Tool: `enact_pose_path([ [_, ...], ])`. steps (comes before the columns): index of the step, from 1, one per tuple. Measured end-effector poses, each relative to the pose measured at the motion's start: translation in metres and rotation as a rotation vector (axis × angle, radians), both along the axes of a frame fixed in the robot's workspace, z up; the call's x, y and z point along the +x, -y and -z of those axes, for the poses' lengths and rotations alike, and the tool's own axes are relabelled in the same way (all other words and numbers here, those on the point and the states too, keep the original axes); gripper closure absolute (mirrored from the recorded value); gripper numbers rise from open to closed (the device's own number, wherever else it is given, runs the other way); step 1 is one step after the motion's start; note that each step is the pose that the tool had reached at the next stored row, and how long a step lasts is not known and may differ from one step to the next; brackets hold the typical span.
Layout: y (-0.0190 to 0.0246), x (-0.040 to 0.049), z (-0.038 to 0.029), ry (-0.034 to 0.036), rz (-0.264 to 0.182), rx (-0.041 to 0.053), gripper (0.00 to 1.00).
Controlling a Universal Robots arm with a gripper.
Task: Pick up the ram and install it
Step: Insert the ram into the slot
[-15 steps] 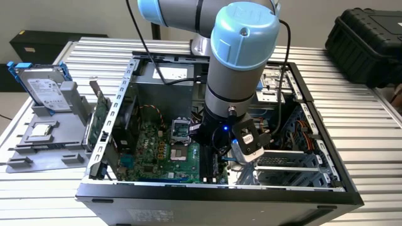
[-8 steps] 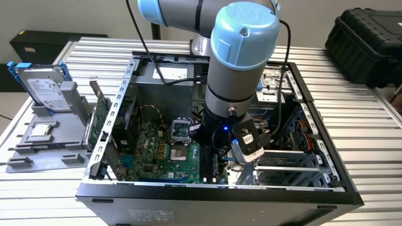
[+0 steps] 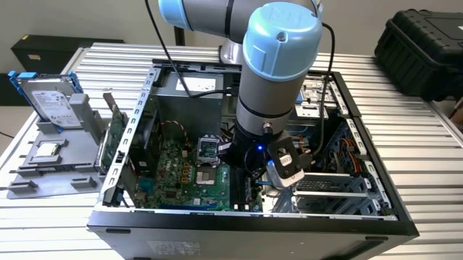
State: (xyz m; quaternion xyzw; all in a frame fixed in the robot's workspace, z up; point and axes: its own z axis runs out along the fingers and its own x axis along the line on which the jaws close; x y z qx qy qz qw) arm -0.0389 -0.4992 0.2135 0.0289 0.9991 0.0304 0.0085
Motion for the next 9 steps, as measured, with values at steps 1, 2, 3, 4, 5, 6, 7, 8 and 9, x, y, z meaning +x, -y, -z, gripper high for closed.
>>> enact_pose_path([
  [1, 0.0002, 0.0, -0.0001, 0.0, 0.0, 0.0002, 1.0],
  [2, 0.0004, 0.0, -0.0002, -0.0001, 0.0, 0.0006, 1.0],
  [3, 0.0007, 0.0, -0.0004, 0.0, 0.0, 0.0014, 1.0],
  [4, 0.0009, 0.0, -0.0005, 0.0, 0.0, 0.0021, 1.0],
  [5, 0.0011, 0.0, -0.0006, -0.0001, 0.0, 0.0023, 1.0],
  [6, 0.0011, 0.0, -0.0006, -0.0001, 0.0, 0.0026, 1.0],
  [7, 0.0012, 0.0, -0.0006, -0.0001, 0.0, 0.0028, 1.0],
  [8, 0.0013, 0.0, -0.0006, -0.0001, 0.0, 0.0029, 1.0],
  [9, 0.0013, 0.0, -0.0006, -0.0001, 0.0, 0.0029, 1.0],
])
